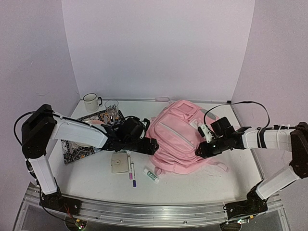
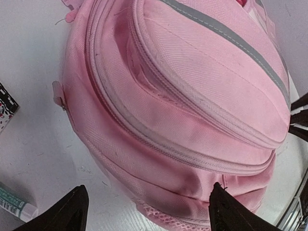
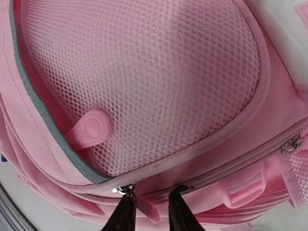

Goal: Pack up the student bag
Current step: Grab the upper front pocket of the student bag, then unzip the upper front pocket of the student bag.

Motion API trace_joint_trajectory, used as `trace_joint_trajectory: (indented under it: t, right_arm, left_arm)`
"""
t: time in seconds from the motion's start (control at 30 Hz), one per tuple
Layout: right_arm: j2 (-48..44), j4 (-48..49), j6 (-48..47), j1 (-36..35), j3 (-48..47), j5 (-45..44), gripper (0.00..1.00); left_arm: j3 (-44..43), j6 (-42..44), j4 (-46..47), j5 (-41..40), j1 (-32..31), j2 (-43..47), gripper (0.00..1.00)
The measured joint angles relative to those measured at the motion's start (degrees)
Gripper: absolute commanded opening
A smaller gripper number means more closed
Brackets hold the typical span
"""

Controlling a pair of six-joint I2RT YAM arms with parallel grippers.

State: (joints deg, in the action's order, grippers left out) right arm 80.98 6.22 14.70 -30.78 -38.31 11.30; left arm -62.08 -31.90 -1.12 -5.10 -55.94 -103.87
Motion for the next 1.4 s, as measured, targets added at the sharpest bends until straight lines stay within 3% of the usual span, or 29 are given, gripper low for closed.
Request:
trace_joint_trajectory:
  t: [0.07,0.17,0.3,0.37,0.43,0.63,0.97,1.17,1.33,1.4]
  right_arm:
    - [0.0,0.2,0.3,-0.2,0.4,0.5,0.01]
    - [-0.1,0.3,1.8,-2.0,0.6,1.0,0.00]
    - [-0.9,0.3,4.5,-5.9,0.6,0.4,0.00]
    - [-1.1,0.5,6.2,-8.2,0.5,0.0,0.00]
    - [-1.0,0.6,8.5,-11.4,0.0,-0.7,0.00]
    - [2.9,0.1,14.6,-17.1,-6.2,-3.0,0.00]
    - [12.8,-0.2,21.7,-19.0,-19.0,-6.6,0.00]
    - [17.7,0.4,23.4,-19.4,-25.2,-8.1,0.13]
    - [19.0,1.1,22.5,-19.7,-27.0,-8.2,0.28]
    - [18.9,1.3,22.0,-19.8,-27.0,-8.2,0.35]
  left_arm:
    - [0.0,-1.6,1.8,0.2,0.0,-0.9,0.76]
    - [0.4,-4.5,5.2,0.9,0.0,-2.6,0.61]
    - [0.8,-8.3,8.4,2.7,0.0,-5.2,0.16]
    - [1.0,-9.5,10.0,2.9,0.0,-5.8,0.05]
    - [1.8,-11.3,11.7,3.5,0.1,-5.9,0.00]
    - [2.9,-14.0,14.3,3.9,-0.7,-5.9,0.00]
    - [5.5,-16.6,20.6,3.9,-3.4,-6.1,0.00]
    - [8.7,-17.7,26.7,3.5,-3.9,-6.1,0.01]
    - [10.6,-17.2,29.8,3.0,-3.9,-6.0,0.30]
    - [11.7,-16.3,30.5,2.6,-4.1,-5.4,0.36]
